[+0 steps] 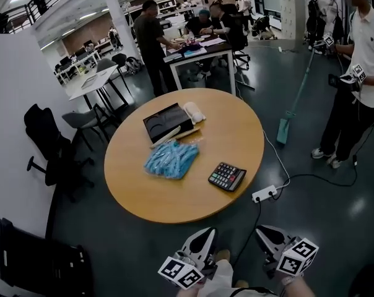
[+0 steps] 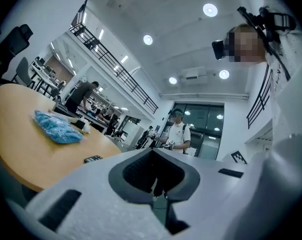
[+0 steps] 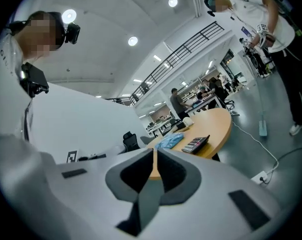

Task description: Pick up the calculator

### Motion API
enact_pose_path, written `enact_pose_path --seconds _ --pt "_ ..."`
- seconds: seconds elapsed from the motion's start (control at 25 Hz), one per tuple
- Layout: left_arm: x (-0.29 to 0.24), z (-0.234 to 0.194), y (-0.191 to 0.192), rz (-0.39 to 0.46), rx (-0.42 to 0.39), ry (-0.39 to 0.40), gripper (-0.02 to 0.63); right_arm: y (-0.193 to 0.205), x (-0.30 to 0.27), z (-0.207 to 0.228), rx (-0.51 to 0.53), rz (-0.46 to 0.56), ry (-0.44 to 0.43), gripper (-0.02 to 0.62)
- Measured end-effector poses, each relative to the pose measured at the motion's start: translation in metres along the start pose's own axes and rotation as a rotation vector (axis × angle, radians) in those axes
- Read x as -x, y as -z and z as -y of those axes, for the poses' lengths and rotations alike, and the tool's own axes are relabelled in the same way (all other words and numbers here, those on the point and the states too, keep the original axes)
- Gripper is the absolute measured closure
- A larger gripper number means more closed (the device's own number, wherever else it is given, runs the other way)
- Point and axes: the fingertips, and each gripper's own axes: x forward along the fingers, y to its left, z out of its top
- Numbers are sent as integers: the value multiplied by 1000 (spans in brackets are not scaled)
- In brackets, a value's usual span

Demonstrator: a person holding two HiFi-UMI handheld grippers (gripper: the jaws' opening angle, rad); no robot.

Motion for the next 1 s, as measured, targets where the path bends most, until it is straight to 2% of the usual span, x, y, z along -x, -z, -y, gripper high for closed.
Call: enact_pose_path --seconds 0.16,0.36,0.6,0.84,1.0 --pt "-27 -40 -15 -3 -13 -8 601 -7 -46 17 -17 -40 14 584" --pt "-53 -84 -11 -30 -1 -19 601 2 -92 48 -54 -106 53 583" --pt "-81 -118 -7 -61 30 3 601 12 -135 93 -182 -136 129 578" --pt "-105 -155 -7 -70 37 10 601 30 -167 143 -326 -179 222 509" --pt "-121 -170 -15 -61 51 16 601 36 -185 172 -436 -184 258 433"
